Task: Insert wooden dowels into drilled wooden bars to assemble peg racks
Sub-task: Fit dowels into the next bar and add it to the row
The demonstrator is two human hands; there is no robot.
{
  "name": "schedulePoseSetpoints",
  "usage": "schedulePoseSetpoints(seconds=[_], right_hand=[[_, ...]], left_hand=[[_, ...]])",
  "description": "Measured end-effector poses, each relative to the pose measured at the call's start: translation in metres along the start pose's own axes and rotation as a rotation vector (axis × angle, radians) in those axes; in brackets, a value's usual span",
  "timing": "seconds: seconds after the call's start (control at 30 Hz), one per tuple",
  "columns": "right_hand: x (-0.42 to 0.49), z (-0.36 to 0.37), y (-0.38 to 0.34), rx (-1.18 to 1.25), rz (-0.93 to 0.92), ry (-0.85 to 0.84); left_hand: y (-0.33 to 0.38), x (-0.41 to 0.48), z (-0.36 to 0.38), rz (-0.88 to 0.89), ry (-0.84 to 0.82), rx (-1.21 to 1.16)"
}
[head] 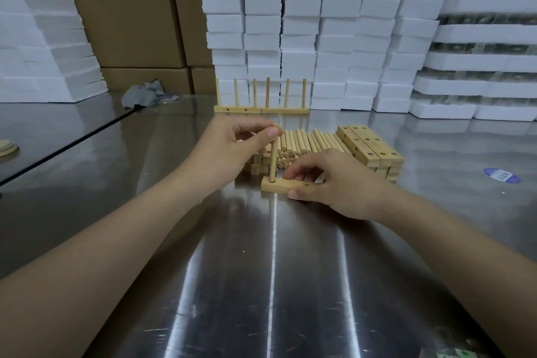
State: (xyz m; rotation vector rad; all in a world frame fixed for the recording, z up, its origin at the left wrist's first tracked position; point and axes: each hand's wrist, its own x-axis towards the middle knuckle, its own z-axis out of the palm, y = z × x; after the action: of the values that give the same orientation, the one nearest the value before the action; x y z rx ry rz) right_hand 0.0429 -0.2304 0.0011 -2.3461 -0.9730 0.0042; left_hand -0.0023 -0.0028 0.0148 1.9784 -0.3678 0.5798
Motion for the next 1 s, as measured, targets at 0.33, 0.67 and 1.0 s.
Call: schedulePoseSetpoints(seconds=[0.33,0.67,1.0], right_hand=[[0.0,-0.001,0.004,0.008,0.003,0.006],[0.0,-0.003,0.003,0.006,-0.006,-0.011],[-0.001,-0.002,0.003,-0.012,0.017,0.01]], left_hand=[[0.002,-0.001,-0.006,0.005,-0.05,-0.031],[0.004,0.0,-0.006,-0.004,-0.085,-0.022],[0.007,-0.001,-0.015,-0.002,-0.121,0.084]])
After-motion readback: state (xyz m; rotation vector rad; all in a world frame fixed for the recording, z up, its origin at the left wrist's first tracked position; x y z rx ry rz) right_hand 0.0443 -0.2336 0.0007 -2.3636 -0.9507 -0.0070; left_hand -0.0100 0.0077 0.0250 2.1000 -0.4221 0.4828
